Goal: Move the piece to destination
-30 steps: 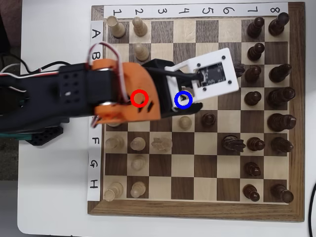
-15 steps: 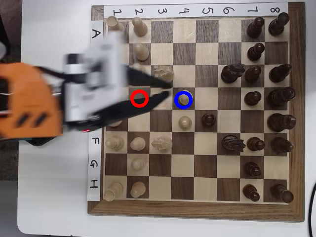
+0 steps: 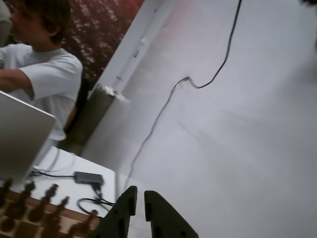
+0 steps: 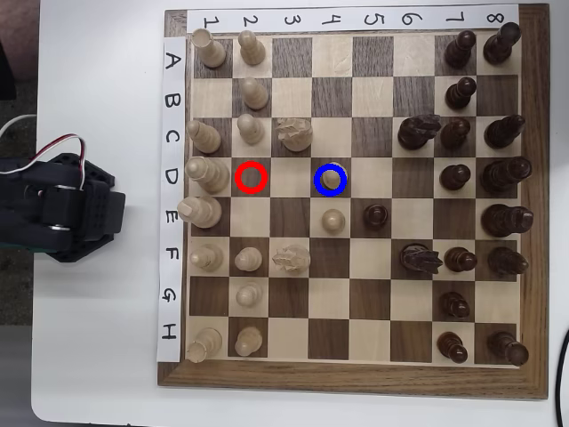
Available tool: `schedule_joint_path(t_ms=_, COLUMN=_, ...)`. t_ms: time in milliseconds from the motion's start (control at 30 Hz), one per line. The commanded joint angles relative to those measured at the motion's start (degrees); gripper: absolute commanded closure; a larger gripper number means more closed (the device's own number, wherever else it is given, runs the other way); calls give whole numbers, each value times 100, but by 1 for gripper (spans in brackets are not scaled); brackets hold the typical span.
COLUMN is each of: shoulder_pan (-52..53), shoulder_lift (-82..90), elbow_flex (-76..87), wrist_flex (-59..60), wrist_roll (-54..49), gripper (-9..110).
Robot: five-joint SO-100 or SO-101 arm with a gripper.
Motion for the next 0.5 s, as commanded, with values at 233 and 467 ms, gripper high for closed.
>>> schedule_joint_path(t_ms=233, shoulder_pan=2039, shoulder_lift=343, elbow_flex=44, wrist_flex=1538, wrist_roll=-2689, gripper=101)
schedule_joint_path(t_ms=467, shoulder_pan=3595, shoulder_lift=501, elbow_flex=686, wrist_flex=1758, wrist_roll=-3990, gripper=101)
